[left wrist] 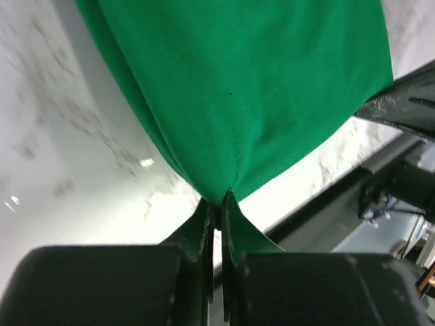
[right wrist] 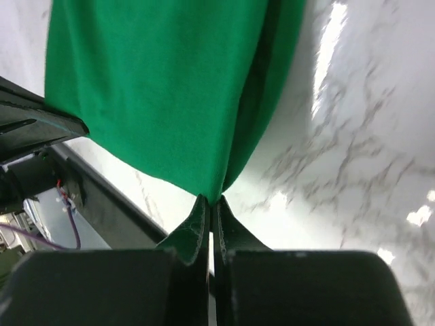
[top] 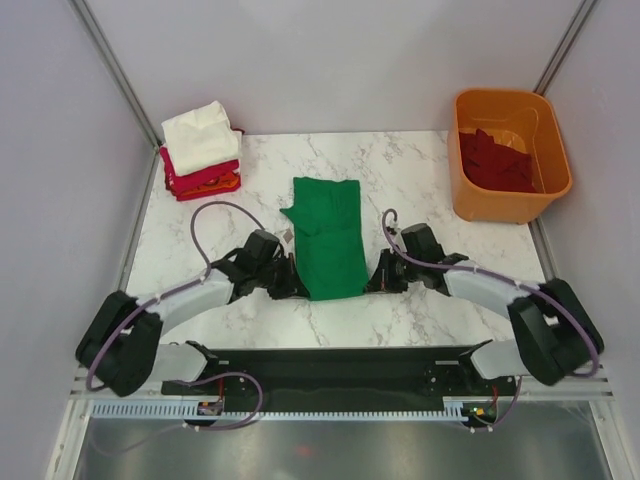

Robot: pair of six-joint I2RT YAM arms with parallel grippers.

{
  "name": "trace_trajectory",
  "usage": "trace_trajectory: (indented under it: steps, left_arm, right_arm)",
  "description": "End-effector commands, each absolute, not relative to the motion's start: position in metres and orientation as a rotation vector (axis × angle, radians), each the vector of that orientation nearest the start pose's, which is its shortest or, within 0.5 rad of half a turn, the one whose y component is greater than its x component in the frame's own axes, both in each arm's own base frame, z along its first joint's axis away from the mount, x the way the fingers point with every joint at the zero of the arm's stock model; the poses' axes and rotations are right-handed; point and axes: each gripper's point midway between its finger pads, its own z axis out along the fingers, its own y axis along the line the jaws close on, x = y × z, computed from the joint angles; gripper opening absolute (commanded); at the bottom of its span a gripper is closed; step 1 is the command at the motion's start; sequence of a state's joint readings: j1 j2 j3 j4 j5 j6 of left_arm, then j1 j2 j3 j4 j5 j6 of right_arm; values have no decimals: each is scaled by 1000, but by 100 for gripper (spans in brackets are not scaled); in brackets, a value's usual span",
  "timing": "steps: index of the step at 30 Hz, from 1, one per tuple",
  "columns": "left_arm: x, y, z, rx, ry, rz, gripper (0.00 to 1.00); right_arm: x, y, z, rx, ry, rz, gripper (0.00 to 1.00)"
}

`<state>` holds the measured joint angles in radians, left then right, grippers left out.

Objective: Fold and stack the t-shirts
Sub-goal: Fold the tshirt

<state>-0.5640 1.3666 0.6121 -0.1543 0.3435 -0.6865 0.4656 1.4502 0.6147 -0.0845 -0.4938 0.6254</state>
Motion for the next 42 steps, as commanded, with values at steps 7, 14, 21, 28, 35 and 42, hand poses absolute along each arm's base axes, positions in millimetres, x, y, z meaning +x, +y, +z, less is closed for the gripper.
trace_trajectory:
  steps: [7, 14, 21, 28, 35, 42]
  left_arm:
    - [155, -223, 110, -8, 2620, -955, 2]
    - [197, -235, 187, 34, 2469, -906, 2]
    - [256, -242, 193, 78, 2471, -760, 2]
    - [318, -237, 184, 63, 2487, -654, 2]
    - [360, -232, 179, 33, 2497, -649, 2]
    - [391, -227, 163, 12, 2526, -644, 2]
  right_arm:
    - [196, 213, 136, -30, 2457, 1021, 0]
    - [239, 218, 186, -108, 2380, 903, 0]
    - [297, 224, 195, -141, 2368, 760, 0]
    - [352, 225, 176, -121, 2396, 653, 0]
    - [389, 239, 162, -118, 2428, 667, 0]
    - [418, 242, 153, -83, 2439, 667, 0]
